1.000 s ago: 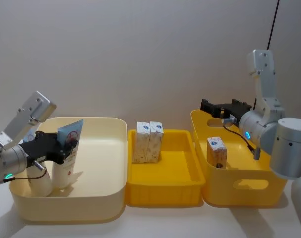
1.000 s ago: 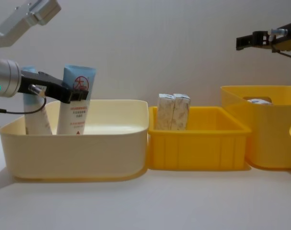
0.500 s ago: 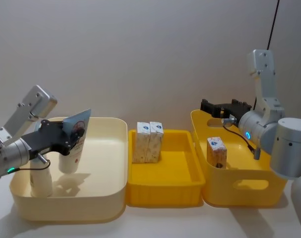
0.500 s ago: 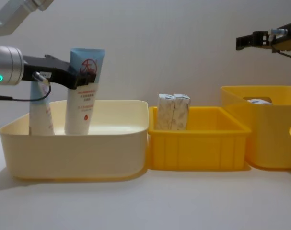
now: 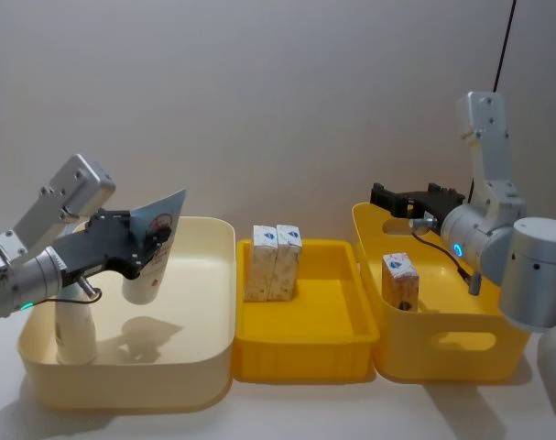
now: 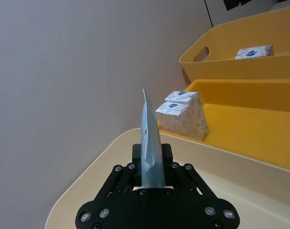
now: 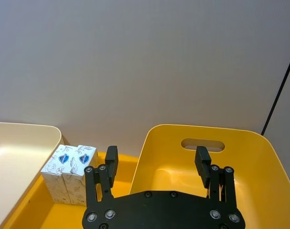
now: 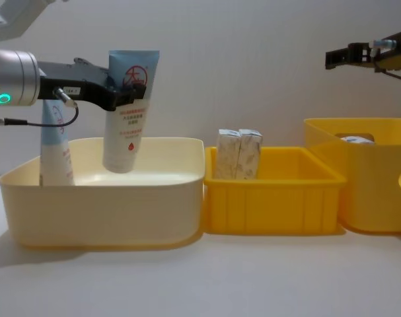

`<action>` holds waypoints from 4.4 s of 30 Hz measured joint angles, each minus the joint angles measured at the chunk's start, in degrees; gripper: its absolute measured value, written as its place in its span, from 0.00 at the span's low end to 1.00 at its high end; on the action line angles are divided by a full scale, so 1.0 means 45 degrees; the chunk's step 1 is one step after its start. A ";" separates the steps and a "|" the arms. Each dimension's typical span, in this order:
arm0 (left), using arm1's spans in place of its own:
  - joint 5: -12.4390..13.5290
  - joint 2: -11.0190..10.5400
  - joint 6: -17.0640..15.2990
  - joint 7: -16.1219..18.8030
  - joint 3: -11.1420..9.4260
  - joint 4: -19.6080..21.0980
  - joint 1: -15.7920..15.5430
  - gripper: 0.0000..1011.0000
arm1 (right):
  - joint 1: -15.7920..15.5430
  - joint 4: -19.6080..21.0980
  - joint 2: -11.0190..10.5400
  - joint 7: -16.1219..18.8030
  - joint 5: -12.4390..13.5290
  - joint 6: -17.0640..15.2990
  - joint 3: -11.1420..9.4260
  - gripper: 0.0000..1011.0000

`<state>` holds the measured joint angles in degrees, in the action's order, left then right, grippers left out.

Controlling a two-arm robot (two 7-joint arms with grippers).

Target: Bimanual collaborative sorting of washing and personal care products

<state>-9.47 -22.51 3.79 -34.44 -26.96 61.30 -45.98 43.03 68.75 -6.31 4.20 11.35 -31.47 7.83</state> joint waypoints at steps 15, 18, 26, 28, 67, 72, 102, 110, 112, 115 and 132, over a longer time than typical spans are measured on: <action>0.0796 -0.0392 0.0648 0.0475 -0.0031 0.1158 0.0159 0.23 | 0.0001 0.0000 0.0000 0.0003 0.0000 0.0000 0.0000 0.99; 0.0934 -0.0525 0.0736 0.0540 0.0010 0.1501 0.0190 0.23 | -0.0008 0.0025 -0.0002 0.0091 0.0008 0.0016 0.0002 0.99; 0.1071 -0.0761 0.1092 0.0460 0.0125 0.2056 0.0178 0.23 | -0.0106 0.0300 -0.0145 0.0734 0.0133 0.0137 0.0116 0.99; 0.1059 -0.0810 0.1208 0.0377 0.0159 0.2140 0.0149 0.23 | -0.0149 0.0431 -0.0216 0.0988 0.0188 0.0156 0.0178 0.99; -0.1016 -0.1173 0.2619 -0.1740 0.0473 0.1624 -0.0564 0.23 | -0.0113 0.0949 -0.1347 0.5663 0.1049 0.1310 0.2257 0.99; -0.1264 -0.1112 0.2777 -0.2025 0.0428 0.1448 -0.0691 0.23 | 0.0118 0.0549 -0.1370 0.6322 0.0963 0.1787 0.2763 0.99; -0.2237 -0.0701 0.3195 -0.3056 -0.0067 0.0724 -0.1118 0.23 | 0.3086 -0.4925 0.0202 0.9026 -0.0382 0.7238 0.5769 0.99; -0.2273 -0.0692 0.3120 -0.3023 -0.0193 0.0725 -0.1103 0.23 | 0.3310 -0.5415 0.0453 0.8642 -0.0531 0.7979 0.5969 0.99; -0.2285 -0.0690 0.3098 -0.3005 -0.0226 0.0726 -0.1100 0.23 | 0.3310 -0.5413 0.0460 0.8518 -0.0537 0.8064 0.5987 0.99; -0.2299 -0.0682 0.3084 -0.2984 -0.0269 0.0727 -0.1100 0.23 | 0.3291 -0.5358 0.0462 0.8401 -0.0538 0.8095 0.6012 0.99; -0.2341 -0.0624 0.3094 -0.2842 -0.0478 0.0680 -0.1162 0.23 | 0.3162 -0.5178 0.0670 0.8031 -0.0294 0.7496 0.6139 0.99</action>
<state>-20.01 -25.32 17.71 -47.23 -29.12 64.36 -51.20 57.26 45.45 -3.30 40.33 10.03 2.26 35.45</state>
